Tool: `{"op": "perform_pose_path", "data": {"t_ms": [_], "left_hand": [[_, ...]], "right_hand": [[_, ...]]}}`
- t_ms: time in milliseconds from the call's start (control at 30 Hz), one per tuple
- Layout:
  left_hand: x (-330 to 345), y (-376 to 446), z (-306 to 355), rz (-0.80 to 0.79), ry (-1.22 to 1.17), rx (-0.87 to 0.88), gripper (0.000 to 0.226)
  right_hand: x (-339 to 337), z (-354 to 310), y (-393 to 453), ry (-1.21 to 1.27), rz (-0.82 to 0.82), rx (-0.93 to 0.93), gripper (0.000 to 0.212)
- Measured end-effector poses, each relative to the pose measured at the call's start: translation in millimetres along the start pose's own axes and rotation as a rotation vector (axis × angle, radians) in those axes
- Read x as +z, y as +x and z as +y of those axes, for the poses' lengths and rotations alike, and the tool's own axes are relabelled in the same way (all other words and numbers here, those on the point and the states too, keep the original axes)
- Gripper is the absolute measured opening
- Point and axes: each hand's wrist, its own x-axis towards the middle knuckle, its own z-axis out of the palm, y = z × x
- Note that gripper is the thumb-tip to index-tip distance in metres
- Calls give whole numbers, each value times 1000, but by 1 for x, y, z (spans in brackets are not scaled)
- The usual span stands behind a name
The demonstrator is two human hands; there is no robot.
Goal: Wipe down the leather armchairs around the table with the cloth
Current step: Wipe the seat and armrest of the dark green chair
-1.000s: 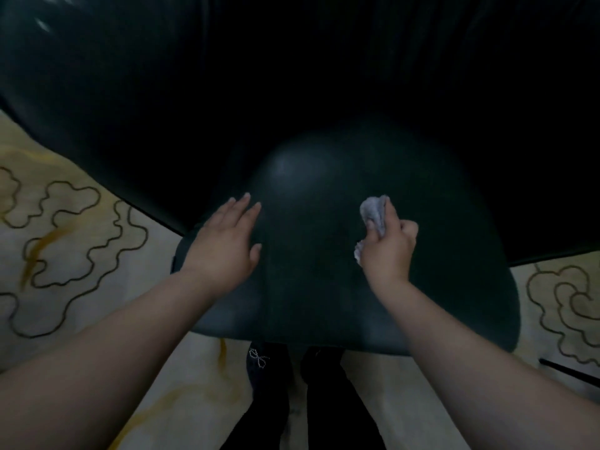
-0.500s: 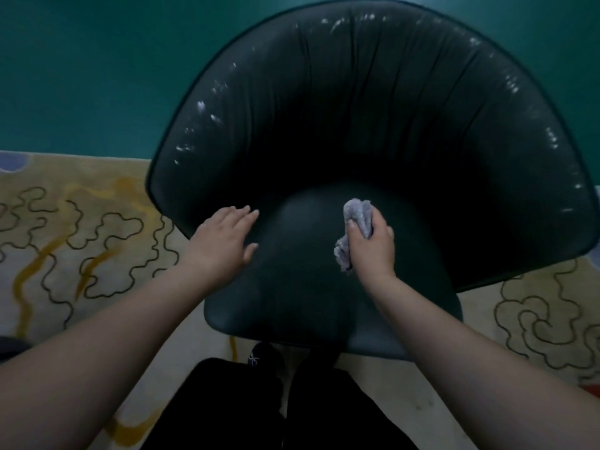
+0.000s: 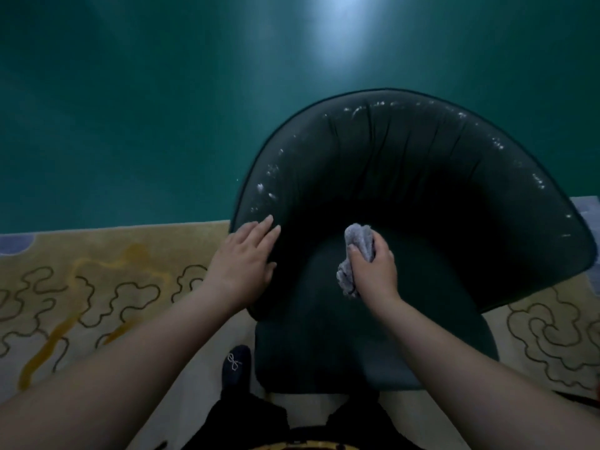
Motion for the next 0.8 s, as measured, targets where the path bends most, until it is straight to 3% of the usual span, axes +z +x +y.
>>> {"op": "perform_pose_path", "data": {"t_ms": [267, 567, 800], "left_hand": [[-30, 0, -95, 30, -66, 53, 69], [-37, 3, -104, -77, -340, -130, 74], [-21, 7, -101, -141, -332, -87, 73]], "right_hand": [[57, -45, -41, 171, 182, 29, 38], [46, -43, -70, 188, 213, 17, 39], [57, -19, -82, 204, 251, 37, 44]]}}
